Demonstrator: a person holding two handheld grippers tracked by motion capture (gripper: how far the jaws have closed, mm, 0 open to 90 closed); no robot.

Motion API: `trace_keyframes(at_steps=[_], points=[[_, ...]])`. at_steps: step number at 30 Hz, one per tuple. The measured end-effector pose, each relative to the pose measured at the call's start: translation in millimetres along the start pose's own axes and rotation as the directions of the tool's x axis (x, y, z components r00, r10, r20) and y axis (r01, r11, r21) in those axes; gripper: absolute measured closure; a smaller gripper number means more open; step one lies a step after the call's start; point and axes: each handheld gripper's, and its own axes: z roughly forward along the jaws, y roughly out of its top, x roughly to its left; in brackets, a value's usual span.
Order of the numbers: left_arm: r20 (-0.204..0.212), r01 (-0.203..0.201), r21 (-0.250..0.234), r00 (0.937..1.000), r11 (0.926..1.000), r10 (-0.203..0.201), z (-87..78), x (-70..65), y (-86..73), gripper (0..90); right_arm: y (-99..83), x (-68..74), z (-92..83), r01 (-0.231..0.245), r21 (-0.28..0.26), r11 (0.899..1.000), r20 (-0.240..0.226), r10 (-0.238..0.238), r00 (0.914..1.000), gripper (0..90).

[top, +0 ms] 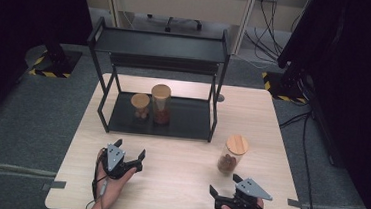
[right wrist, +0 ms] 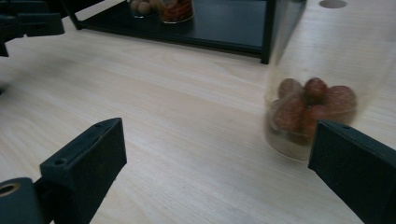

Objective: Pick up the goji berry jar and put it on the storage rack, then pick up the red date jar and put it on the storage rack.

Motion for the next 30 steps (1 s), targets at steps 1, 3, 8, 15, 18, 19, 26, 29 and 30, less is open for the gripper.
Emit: trace_keyframes(at_steps=[1,3,8,15,18,19,26,29,30], points=[[0.000,0.001,0.000,1.0000,1.0000,-0.001,0.1,0.1,0.0,7.3,-0.1,-2.2,-1.9,-0.005,-0.004,1.000,0.008,0.005,1.0000,4.3],[0.001,0.002,0.001,1.0000,1.0000,-0.002,0.1,0.1,0.0,7.3,-0.1,-4.7,-3.9,-0.009,-0.011,1.000,0.019,0.009,0.9998,4.3],[0.001,0.002,-0.001,1.0000,1.0000,-0.002,-0.2,0.2,-0.1,7.3,1.3,-20.5,-14.3,-0.041,-0.035,0.999,0.070,0.044,0.9966,4.2],[0.002,0.004,-0.001,1.0000,1.0000,-0.004,-0.2,0.5,-0.1,7.3,10.6,-32.0,-20.0,-0.050,-0.065,0.997,0.103,0.057,0.9931,3.6],[0.003,0.006,0.000,1.0000,1.0000,-0.006,0.0,0.6,0.0,7.2,15.4,-34.7,-20.2,-0.048,-0.079,0.996,0.109,0.056,0.9924,3.0],[0.004,0.007,0.001,1.0000,1.0000,-0.007,0.0,0.7,0.0,7.2,17.0,-35.0,-20.1,-0.046,-0.084,0.995,0.110,0.055,0.9924,3.0],[0.003,0.010,-0.001,0.9999,0.9999,-0.010,-0.1,0.9,-0.1,7.3,28.1,-37.7,-15.5,-0.023,-0.110,0.994,0.119,0.036,0.9922,2.9],[0.003,0.012,-0.003,0.9999,0.9999,-0.012,-0.3,1.1,-0.2,7.2,34.7,-39.2,-13.1,-0.017,-0.122,0.992,0.123,0.032,0.9919,2.9],[0.003,0.013,-0.004,0.9999,0.9999,-0.013,-0.2,1.1,-0.2,7.3,36.5,-39.3,-12.8,-0.015,-0.124,0.992,0.124,0.030,0.9919,2.9]])
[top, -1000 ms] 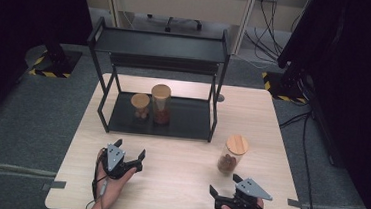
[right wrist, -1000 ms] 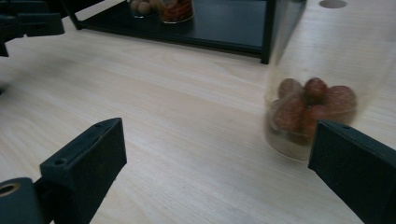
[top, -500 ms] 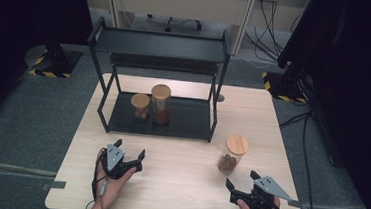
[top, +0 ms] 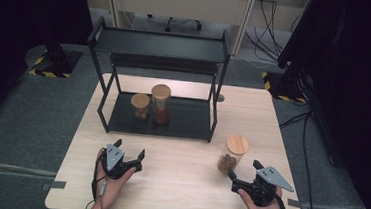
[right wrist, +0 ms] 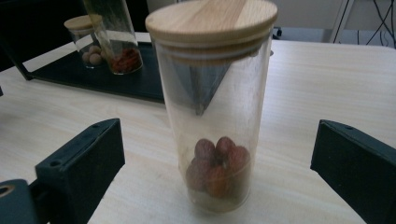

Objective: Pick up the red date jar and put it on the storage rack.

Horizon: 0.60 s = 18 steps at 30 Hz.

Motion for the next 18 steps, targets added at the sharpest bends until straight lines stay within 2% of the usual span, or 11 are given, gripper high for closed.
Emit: trace_keyframes(at_steps=[3,10,18], points=[[-0.001,0.000,0.001,1.0000,1.0000,0.000,0.1,-0.1,0.0,7.2,8.7,0.6,2.4,0.016,-0.025,1.000,0.004,-0.016,0.9999,2.9],[-0.001,0.000,0.000,1.0000,1.0000,0.000,0.0,0.0,0.0,7.2,22.2,0.4,12.9,0.052,-0.043,0.998,0.015,-0.052,0.9985,5.3],[0.000,0.003,0.000,1.0000,1.0000,-0.003,0.0,0.4,0.0,7.2,27.1,-2.6,30.3,0.072,-0.029,0.997,0.018,-0.071,0.9973,10.9]])
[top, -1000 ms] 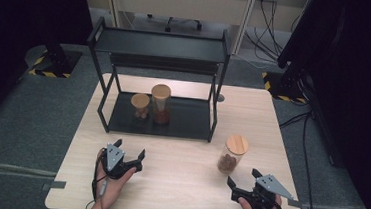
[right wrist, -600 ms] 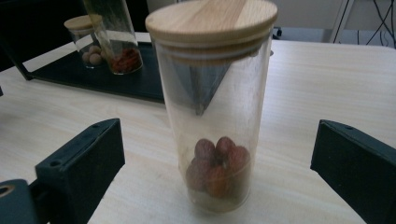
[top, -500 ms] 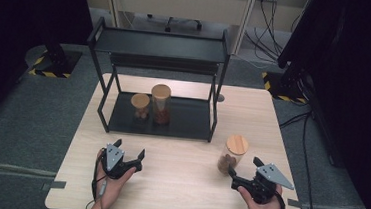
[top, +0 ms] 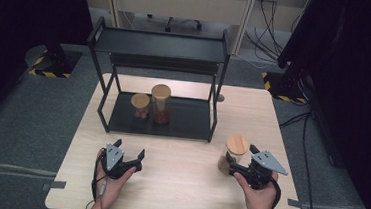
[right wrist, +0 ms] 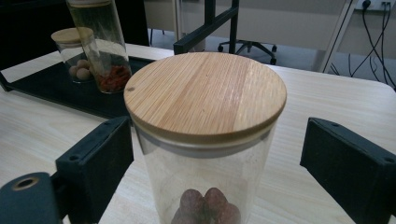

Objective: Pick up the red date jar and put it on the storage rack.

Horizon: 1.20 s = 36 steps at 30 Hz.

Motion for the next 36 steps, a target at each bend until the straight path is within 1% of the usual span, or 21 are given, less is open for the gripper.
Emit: trace_keyframes(at_steps=[7,11,15,16,17,21,24,27,32,36], points=[[0.001,-0.002,0.000,1.0000,1.0000,0.002,0.0,-0.3,0.0,7.3,1.0,1.4,9.6,0.014,0.004,1.000,-0.008,-0.014,0.9999,15.6],[0.002,-0.003,0.000,1.0000,1.0000,0.003,0.0,-0.4,0.0,7.3,-2.0,1.5,15.4,0.006,0.020,1.000,-0.013,-0.005,0.9999,19.0],[0.003,-0.002,0.000,1.0000,1.0000,0.002,0.1,-0.2,0.0,7.3,-3.9,2.3,18.6,0.009,0.018,1.000,-0.020,-0.008,0.9998,23.5],[0.003,-0.002,0.000,1.0000,1.0000,0.002,0.1,-0.2,0.0,7.3,-3.9,2.3,18.6,0.009,0.018,1.000,-0.020,-0.008,0.9998,23.5],[0.003,-0.002,0.000,1.0000,1.0000,0.002,0.0,-0.2,0.0,7.3,-3.9,3.3,19.4,0.019,0.013,1.000,-0.022,-0.019,0.9996,25.5],[0.003,-0.004,-0.001,1.0000,1.0000,0.004,0.0,-0.3,0.0,7.3,-3.9,3.5,20.2,0.021,0.008,1.000,-0.018,-0.021,0.9996,25.6],[0.004,-0.005,-0.001,1.0000,1.0000,0.005,0.0,-0.4,0.0,7.3,-2.9,4.0,20.0,0.025,0.013,1.000,-0.019,-0.025,0.9995,25.7],[0.004,-0.004,-0.001,1.0000,1.0000,0.004,0.0,-0.3,0.0,7.3,-1.3,6.7,18.9,0.046,0.011,0.999,-0.014,-0.046,0.9988,25.7],[0.004,-0.005,0.000,1.0000,1.0000,0.005,0.0,-0.3,0.0,7.3,3.7,11.3,16.2,0.053,-0.004,0.999,-0.032,-0.053,0.9980,25.7],[0.004,-0.005,-0.001,1.0000,1.0000,0.005,-0.1,-0.4,0.0,7.3,10.1,17.8,14.2,0.060,-0.016,0.998,-0.053,-0.061,0.9968,25.7]])
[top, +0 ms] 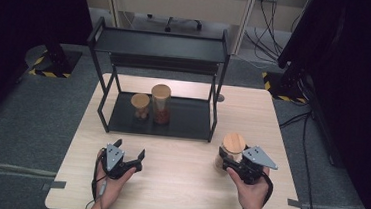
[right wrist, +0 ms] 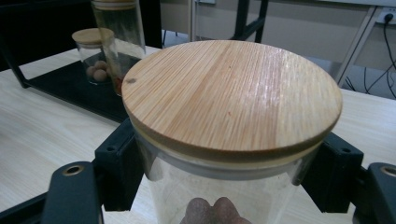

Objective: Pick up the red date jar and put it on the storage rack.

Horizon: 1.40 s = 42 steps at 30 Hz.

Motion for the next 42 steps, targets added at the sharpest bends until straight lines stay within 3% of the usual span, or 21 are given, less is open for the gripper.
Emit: trace_keyframes(at_steps=[13,42], points=[[0.001,-0.002,0.000,1.0000,1.0000,0.002,0.0,-0.2,0.0,7.3,18.1,16.5,8.9,0.018,-0.018,1.000,-0.051,-0.019,0.9985,25.8],[0.002,-0.005,0.001,1.0000,1.0000,0.005,0.0,-0.2,0.1,7.3,46.4,33.4,42.1,0.037,-0.036,0.999,-0.085,-0.040,0.9956,25.8]])
